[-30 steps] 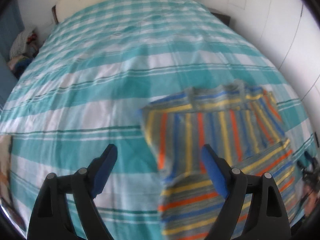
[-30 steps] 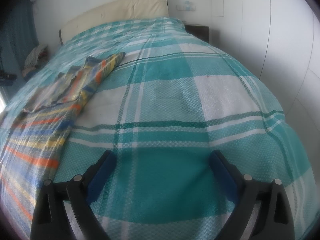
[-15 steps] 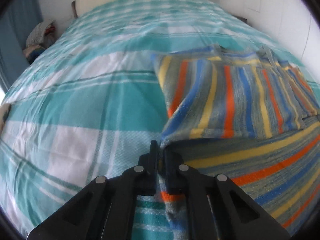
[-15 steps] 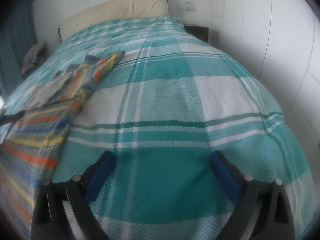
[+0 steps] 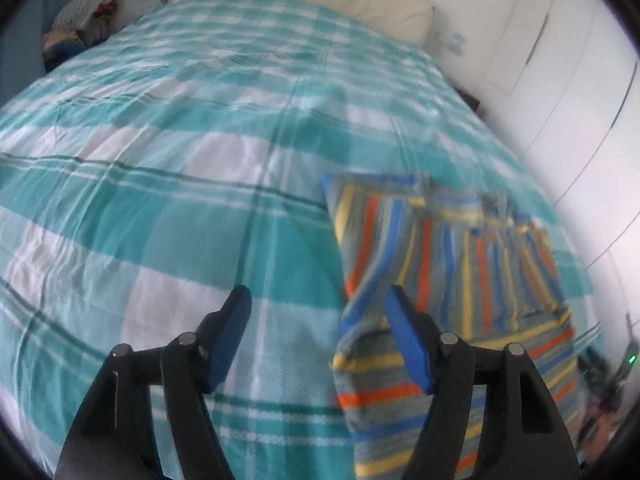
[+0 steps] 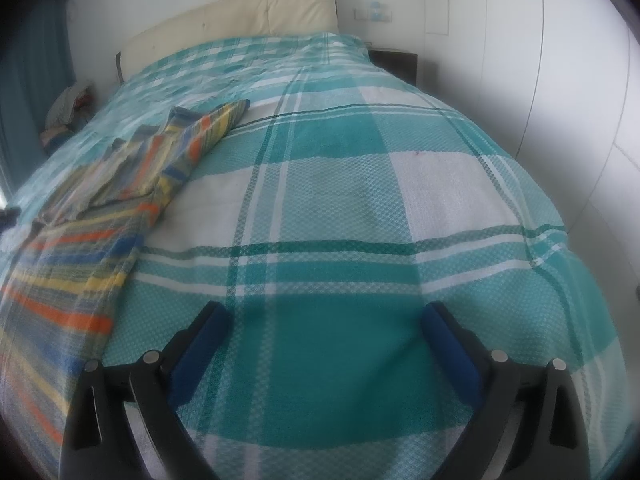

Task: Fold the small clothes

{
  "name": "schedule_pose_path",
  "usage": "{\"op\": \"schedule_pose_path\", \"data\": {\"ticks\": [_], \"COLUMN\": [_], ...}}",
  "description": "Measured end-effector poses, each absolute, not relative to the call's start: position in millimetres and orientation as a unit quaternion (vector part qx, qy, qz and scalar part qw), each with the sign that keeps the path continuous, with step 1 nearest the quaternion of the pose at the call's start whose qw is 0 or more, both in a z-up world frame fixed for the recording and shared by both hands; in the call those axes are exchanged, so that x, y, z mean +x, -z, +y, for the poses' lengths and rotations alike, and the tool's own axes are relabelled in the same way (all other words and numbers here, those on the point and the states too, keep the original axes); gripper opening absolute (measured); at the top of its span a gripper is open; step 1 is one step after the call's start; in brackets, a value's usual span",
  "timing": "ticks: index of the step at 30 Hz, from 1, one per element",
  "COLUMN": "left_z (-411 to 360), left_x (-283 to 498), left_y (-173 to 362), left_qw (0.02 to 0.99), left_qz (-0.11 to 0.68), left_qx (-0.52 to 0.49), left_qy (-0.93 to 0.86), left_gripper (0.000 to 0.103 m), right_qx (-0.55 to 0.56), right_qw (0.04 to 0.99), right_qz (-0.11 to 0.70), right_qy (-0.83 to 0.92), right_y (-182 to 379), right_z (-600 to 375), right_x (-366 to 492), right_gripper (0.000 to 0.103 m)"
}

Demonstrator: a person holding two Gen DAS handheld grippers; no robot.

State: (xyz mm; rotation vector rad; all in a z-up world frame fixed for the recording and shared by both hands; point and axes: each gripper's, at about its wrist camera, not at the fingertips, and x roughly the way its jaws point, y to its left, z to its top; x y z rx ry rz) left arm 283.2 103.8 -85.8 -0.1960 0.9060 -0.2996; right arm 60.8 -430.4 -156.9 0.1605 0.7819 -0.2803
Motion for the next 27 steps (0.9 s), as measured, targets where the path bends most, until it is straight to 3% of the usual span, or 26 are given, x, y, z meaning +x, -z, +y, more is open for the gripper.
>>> {"op": "schedule_pose_path", "data": {"ticks": [1, 3, 5, 8, 9, 10, 11, 15, 19, 20, 23, 24, 26, 27], "left_z": [104.4, 95.5, 80.2, 59.4, 53.2, 46.2, 39.7, 49.3, 68.3, 72.1, 77.1, 75.5, 62.8, 53.5], "left_x": [300.7, 331.9, 361.3, 389.4, 395.4, 396.3, 393.0, 391.0, 390.3, 386.8, 365.4, 354.2, 332.1, 321.4], "left_y": [84.7, 88.0, 97.6, 123.4, 133.3, 138.3, 138.0, 134.5, 137.9, 134.7, 118.2, 113.3, 113.2, 121.4], "left_qw": [0.874, 0.859, 0.846, 0.813, 0.803, 0.804, 0.813, 0.846, 0.848, 0.85, 0.858, 0.859, 0.855, 0.852], "left_qz": [0.447, 0.467, 0.486, 0.533, 0.547, 0.548, 0.543, 0.514, 0.511, 0.507, 0.484, 0.475, 0.475, 0.488], "left_qx": [-0.11, -0.117, -0.117, -0.126, -0.126, -0.112, -0.079, -0.035, -0.072, -0.079, -0.099, -0.101, -0.066, -0.016], "left_qy": [0.158, 0.174, 0.186, 0.198, 0.2, 0.203, 0.196, 0.138, 0.121, 0.119, 0.138, 0.16, 0.196, 0.189], "left_gripper": [0.069, 0.055, 0.05, 0.049, 0.041, 0.02, 0.005, 0.002, 0.011, 0.017, 0.064, 0.072, 0.072, 0.062], "right_qx": [0.076, 0.075, 0.076, 0.076, 0.076, 0.077, 0.077, 0.077, 0.077, 0.077, 0.077, 0.077, 0.077, 0.077], "right_qw": [0.912, 0.912, 0.912, 0.912, 0.912, 0.912, 0.912, 0.912, 0.912, 0.912, 0.912, 0.912, 0.912, 0.912], "right_qz": [0.38, 0.38, 0.38, 0.38, 0.38, 0.379, 0.379, 0.379, 0.379, 0.379, 0.379, 0.379, 0.379, 0.379], "right_qy": [0.137, 0.138, 0.138, 0.137, 0.137, 0.137, 0.137, 0.137, 0.137, 0.137, 0.137, 0.137, 0.136, 0.136], "right_y": [157.0, 156.8, 156.7, 156.8, 156.8, 156.8, 156.6, 156.8, 156.2, 156.0, 156.3, 156.2, 156.3, 156.3], "right_z": [-430.2, -429.9, -430.0, -430.3, -430.3, -430.4, -430.6, -430.8, -430.5, -430.9, -430.5, -430.7, -430.5, -430.5], "right_x": [61.6, 61.9, 62.0, 62.1, 62.1, 62.1, 61.9, 62.0, 61.3, 61.3, 61.4, 61.5, 61.4, 61.4], "right_gripper": [0.098, 0.098, 0.098, 0.098, 0.098, 0.098, 0.098, 0.098, 0.098, 0.098, 0.098, 0.098, 0.098, 0.098]}}
